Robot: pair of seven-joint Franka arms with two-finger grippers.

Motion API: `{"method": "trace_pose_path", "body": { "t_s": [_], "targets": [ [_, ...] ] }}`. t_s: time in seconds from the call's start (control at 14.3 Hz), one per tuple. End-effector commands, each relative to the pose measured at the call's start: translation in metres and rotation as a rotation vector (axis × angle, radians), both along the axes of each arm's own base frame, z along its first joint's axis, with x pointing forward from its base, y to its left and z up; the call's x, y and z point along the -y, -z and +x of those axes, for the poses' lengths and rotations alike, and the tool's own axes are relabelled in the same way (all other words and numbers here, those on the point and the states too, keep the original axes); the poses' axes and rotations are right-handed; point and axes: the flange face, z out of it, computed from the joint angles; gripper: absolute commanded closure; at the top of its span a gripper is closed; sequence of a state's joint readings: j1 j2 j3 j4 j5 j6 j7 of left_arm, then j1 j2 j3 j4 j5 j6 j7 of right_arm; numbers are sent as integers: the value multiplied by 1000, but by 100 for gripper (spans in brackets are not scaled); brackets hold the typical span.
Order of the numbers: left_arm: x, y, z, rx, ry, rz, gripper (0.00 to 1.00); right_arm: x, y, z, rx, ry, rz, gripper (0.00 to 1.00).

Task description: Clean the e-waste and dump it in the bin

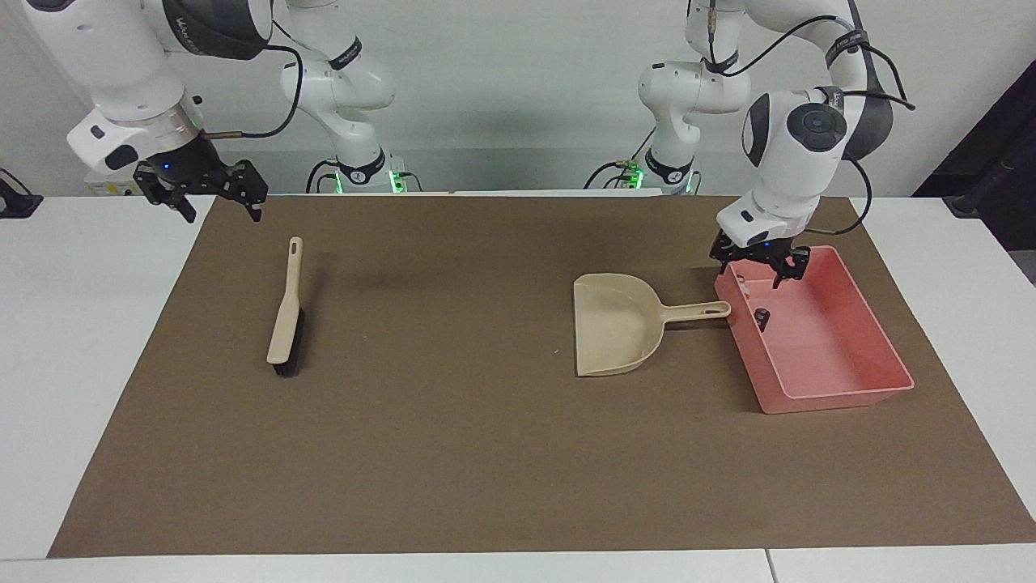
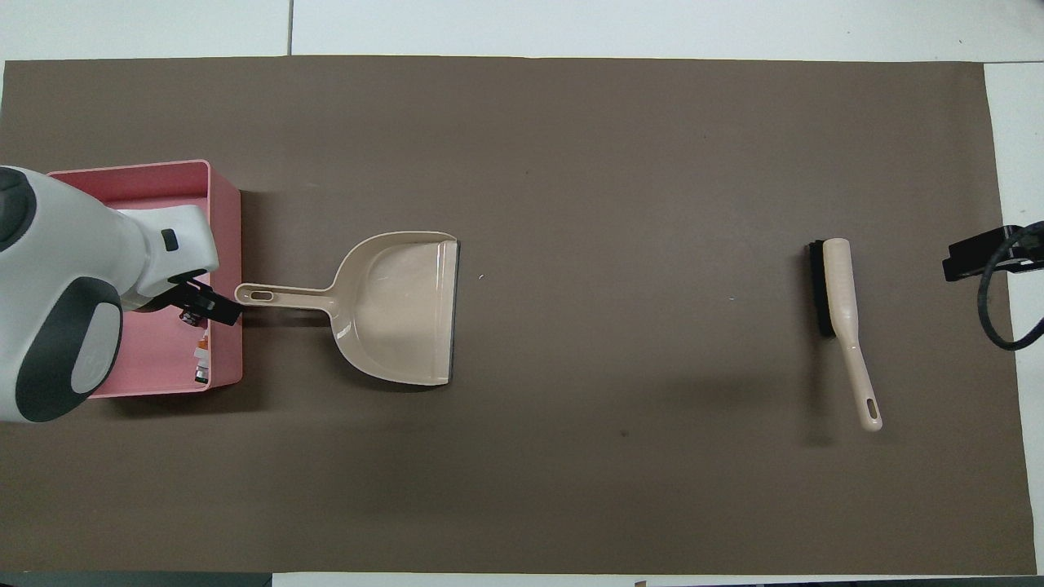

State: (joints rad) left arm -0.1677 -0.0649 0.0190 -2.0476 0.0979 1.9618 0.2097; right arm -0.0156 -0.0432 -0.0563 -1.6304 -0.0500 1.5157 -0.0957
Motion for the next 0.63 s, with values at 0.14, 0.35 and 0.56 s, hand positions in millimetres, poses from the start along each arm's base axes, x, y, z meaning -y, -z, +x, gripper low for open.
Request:
{"method": "trace_pose_path", "body": {
  "t_s": [0.14,0.35,0.56],
  "targets": [
    [-43,-87,15,5,-198,-117,2,0,-4,-3,24,26,2,0],
    [-59,-134,16,-10,-233,-126,2,12,-4,-4,24,44,3,0],
    [-62,-163,10,-22,-241,-126,2,11,-4,-5,24,43,3,0]
  ]
}}
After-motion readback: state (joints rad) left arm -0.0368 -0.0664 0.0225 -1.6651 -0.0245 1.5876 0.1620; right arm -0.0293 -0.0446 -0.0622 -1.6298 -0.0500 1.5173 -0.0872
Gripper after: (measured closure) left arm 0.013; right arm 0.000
